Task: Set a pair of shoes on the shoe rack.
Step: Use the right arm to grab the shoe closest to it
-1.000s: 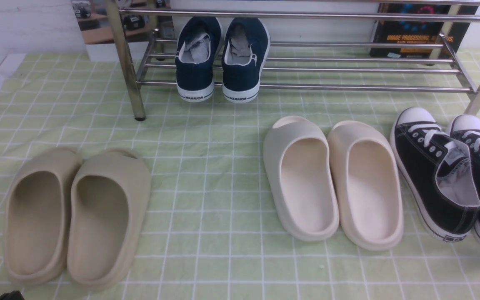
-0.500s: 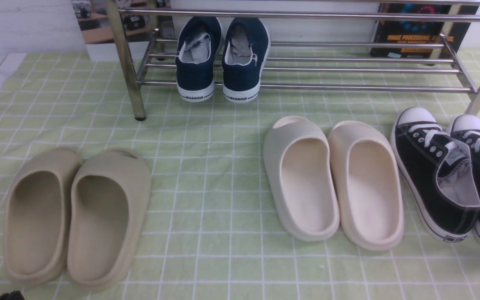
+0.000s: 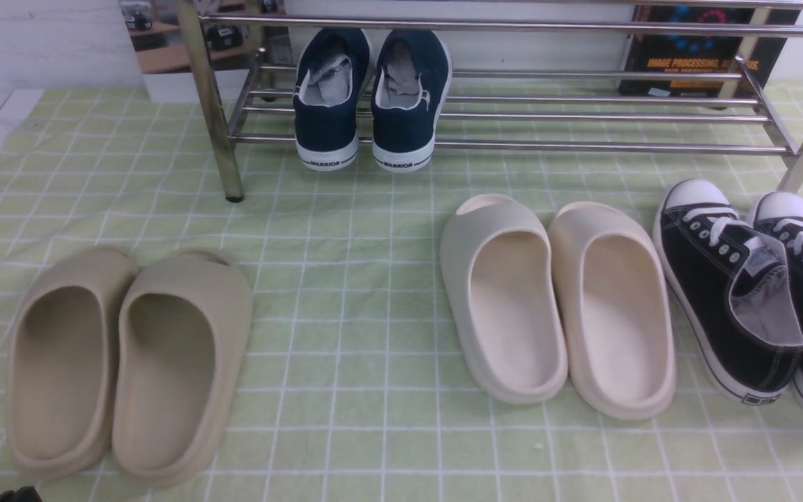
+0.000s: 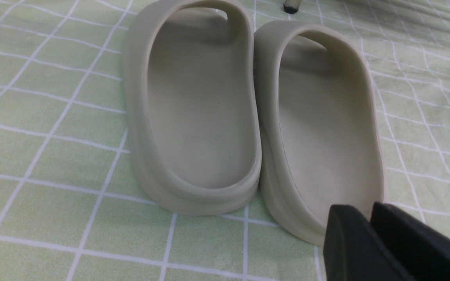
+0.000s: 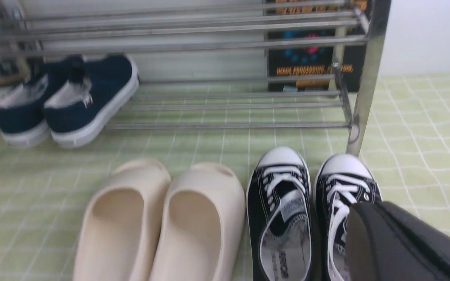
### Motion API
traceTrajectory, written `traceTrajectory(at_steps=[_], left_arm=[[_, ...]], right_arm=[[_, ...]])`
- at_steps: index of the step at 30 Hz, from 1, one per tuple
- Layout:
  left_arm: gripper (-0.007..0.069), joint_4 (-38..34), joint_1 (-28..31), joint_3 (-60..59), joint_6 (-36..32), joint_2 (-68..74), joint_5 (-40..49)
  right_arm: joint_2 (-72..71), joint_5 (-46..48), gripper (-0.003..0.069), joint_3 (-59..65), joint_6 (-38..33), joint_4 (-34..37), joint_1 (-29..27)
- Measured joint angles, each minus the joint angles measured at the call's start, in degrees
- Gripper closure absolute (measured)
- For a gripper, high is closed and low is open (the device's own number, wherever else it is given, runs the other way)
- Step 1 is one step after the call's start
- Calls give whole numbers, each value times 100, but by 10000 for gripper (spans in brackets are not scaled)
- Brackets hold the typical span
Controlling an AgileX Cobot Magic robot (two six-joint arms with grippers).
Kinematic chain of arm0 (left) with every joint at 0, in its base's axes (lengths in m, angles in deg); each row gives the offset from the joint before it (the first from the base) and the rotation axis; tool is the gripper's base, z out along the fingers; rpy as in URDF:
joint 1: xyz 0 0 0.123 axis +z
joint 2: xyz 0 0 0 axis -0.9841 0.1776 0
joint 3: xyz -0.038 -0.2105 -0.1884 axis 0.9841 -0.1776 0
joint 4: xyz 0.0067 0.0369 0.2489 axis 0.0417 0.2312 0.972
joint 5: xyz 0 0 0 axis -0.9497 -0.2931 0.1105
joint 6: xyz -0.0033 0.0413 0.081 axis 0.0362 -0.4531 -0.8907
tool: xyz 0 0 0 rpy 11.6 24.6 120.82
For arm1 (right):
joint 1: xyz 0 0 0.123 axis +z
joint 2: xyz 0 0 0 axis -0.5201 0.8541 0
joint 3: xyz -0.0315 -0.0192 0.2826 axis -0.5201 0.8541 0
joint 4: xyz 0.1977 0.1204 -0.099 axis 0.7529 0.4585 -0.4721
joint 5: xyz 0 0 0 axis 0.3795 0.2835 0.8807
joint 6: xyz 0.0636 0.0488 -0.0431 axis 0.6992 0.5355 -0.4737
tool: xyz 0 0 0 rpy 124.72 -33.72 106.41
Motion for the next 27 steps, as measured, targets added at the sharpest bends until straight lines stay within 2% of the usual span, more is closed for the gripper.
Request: traceTrajectory(at_steps=[2, 3, 4, 7, 18, 22, 25, 27], left_arm=[[525, 0, 0, 0, 0, 0, 0], [525, 0, 0, 0, 0, 0, 0], [523, 0, 0, 0, 0, 0, 0], [518, 0, 0, 0, 0, 0, 0], [510, 0, 0, 0, 0, 0, 0], [508, 0, 0, 0, 0, 0, 0], [508, 0, 0, 0, 0, 0, 0], [507, 0, 0, 0, 0, 0, 0]], right_arm=[[937, 910, 662, -639, -59, -196, 330], [937, 910, 662, -682, -67, -212, 360], [1540, 1466, 662, -987, -67, -374, 622], [2556, 2192, 662, -1455, -67, -576, 1054], [5483, 2328, 654, -2465, -67, -622, 1191], [6326, 2283, 589, -2567, -49, -887, 1196], [6680, 2101, 459, -2567, 120, -1227, 1208], [6741, 2043, 414, -2567, 172, -1322, 1213]])
